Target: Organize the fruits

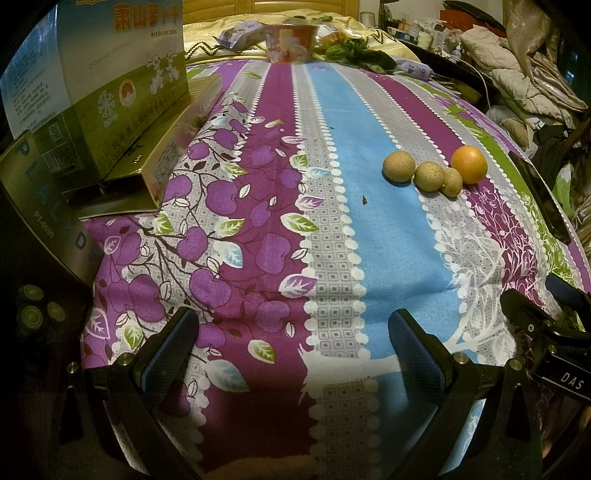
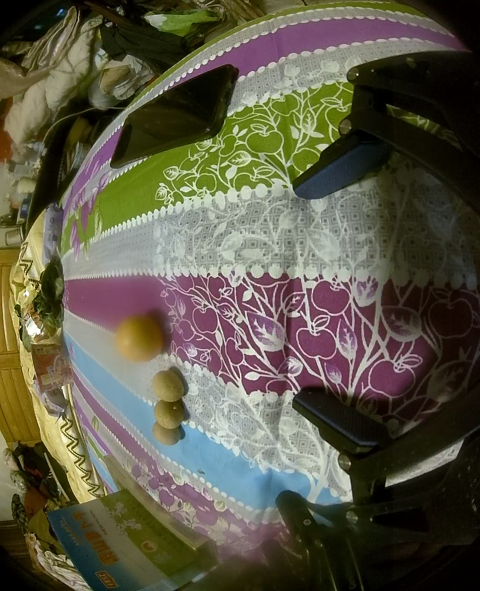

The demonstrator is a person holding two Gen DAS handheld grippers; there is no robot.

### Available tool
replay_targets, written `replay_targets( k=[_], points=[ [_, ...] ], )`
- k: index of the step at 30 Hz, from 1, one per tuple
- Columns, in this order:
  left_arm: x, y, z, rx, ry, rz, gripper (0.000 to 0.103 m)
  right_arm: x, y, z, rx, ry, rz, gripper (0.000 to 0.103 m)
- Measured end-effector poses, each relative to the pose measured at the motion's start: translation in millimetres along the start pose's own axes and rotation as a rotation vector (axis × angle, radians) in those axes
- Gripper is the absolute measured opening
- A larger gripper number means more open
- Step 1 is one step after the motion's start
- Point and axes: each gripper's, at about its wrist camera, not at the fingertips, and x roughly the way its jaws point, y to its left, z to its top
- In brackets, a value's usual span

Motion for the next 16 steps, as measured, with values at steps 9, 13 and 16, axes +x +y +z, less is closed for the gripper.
replay_targets(
  k=[9,13,16],
  points=[
    [-0.3,0.0,-0.1,0.0,0.0,0.0,0.103,-0.9,-0.5,-1.7,0.0,0.0,-0.001,0.103],
    [-0.5,0.0,0.0,0.001,-0.002,0.0,0.103,-0.6,-0.2,-1.2,0.0,0.0,0.0,0.103],
    [0.1,0.0,0.1,0.001,-0.002,0.0,0.103,-1.1,-0.6,-2.2,0.0,0.0,0.0,0.103]
  ],
)
